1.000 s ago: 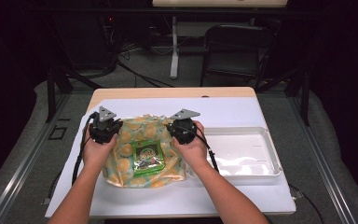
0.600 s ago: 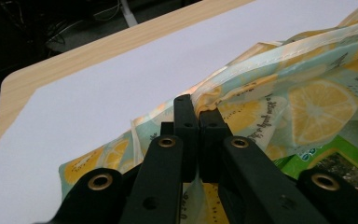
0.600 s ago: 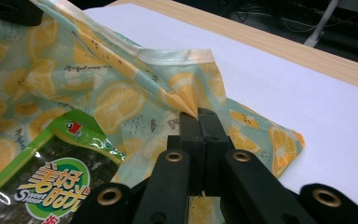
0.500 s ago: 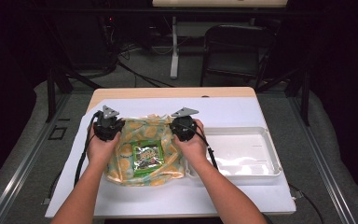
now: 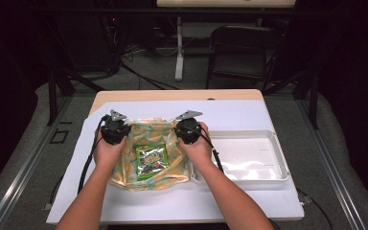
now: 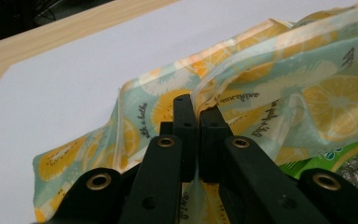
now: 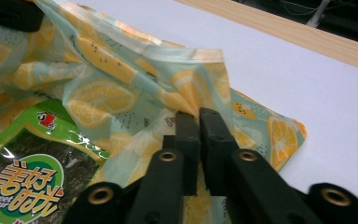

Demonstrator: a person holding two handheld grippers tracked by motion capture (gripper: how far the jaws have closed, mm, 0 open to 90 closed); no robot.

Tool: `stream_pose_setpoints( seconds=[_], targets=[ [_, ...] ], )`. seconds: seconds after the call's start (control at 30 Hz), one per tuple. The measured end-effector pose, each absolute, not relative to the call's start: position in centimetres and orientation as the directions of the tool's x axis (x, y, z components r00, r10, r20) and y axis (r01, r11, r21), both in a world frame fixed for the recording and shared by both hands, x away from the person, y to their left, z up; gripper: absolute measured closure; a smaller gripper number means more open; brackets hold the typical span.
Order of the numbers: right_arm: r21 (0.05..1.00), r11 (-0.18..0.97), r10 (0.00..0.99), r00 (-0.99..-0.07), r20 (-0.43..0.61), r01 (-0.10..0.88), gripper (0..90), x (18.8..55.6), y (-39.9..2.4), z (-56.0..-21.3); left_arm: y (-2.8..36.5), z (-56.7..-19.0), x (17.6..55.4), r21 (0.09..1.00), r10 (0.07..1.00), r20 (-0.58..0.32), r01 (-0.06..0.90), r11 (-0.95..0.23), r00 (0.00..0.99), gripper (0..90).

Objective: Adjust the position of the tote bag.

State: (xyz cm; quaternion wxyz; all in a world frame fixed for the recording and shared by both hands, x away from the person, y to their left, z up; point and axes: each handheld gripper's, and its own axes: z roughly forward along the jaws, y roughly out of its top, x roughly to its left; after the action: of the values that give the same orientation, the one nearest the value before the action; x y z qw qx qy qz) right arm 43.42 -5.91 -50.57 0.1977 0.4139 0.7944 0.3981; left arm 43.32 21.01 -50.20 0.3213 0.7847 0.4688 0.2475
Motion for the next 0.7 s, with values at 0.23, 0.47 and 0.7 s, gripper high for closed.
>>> stream_pose_setpoints(
  seconds=[0.23,0.47,0.7],
  targets=[
    [0.821,0.333,0.785,-0.619,0.032,0.464,72.0,42.7,-6.0,-49.9,20.9,-50.8,43.7,0.723,0.893,0.077,0.592,-0.357,0.444,88.4],
    [0.858,0.316,0.777,-0.629,0.011,0.406,64.0,41.3,-6.5,-48.6,20.8,-51.3,44.2,0.713,0.894,0.072,0.604,-0.356,0.442,88.4],
    [0.859,0.379,0.736,-0.674,-0.054,0.345,59.9,39.7,-5.1,-48.1,20.6,-51.8,44.5,0.7,0.893,0.058,0.62,-0.354,0.445,88.4]
  ],
)
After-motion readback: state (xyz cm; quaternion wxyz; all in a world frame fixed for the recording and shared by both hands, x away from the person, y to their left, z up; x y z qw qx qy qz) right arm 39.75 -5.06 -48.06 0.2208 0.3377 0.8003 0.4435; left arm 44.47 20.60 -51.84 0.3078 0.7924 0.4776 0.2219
